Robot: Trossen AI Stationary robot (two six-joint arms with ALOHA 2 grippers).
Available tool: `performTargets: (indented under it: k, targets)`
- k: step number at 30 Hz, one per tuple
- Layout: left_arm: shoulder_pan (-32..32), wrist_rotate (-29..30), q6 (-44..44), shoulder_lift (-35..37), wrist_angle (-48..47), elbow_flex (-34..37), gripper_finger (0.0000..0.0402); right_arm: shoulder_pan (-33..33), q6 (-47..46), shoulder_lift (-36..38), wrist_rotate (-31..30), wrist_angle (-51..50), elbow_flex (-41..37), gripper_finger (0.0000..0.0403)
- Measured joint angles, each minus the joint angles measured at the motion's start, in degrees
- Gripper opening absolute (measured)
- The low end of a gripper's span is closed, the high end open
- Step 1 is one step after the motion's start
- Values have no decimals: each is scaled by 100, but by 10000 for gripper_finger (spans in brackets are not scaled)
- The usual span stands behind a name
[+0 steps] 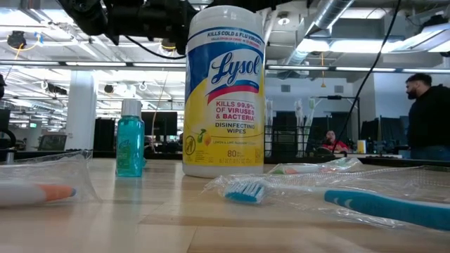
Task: Pick & Place toothbrushing station
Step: Put the top right blue toothbrush into the black mesh organizer
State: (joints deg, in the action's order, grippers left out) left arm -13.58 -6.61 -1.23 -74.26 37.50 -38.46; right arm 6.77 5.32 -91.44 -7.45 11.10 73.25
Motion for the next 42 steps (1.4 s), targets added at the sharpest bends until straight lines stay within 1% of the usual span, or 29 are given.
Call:
performTargets:
  k: [3, 9, 12, 16, 23, 31, 42]
  targets:
    - [0, -2, 2, 97, -223, 0, 137, 95, 89, 0, -4, -16, 0, 0]
    - [0, -4, 2, 103, -283, 0, 134, 322, 210, 0, -41, -101, -16, 0]
    - [0, -7, 2, 103, -283, 0, 135, 498, 169, 126, -51, -76, -237, 0]
    - [0, -7, -20, 103, -287, 0, 136, 749, -62, 438, 16, 436, -842, 0]
    - [0, -8, -33, 103, -284, 0, 132, 1098, -61, 876, 5, 1349, -1729, 0]
    - [0, -9, -42, 103, -284, 0, 131, 1634, -210, 909, 18, 2588, -2558, 0]
    - [0, -9, -44, 103, -281, 0, 133, 2255, -385, 787, 91, 3907, -3272, 0]
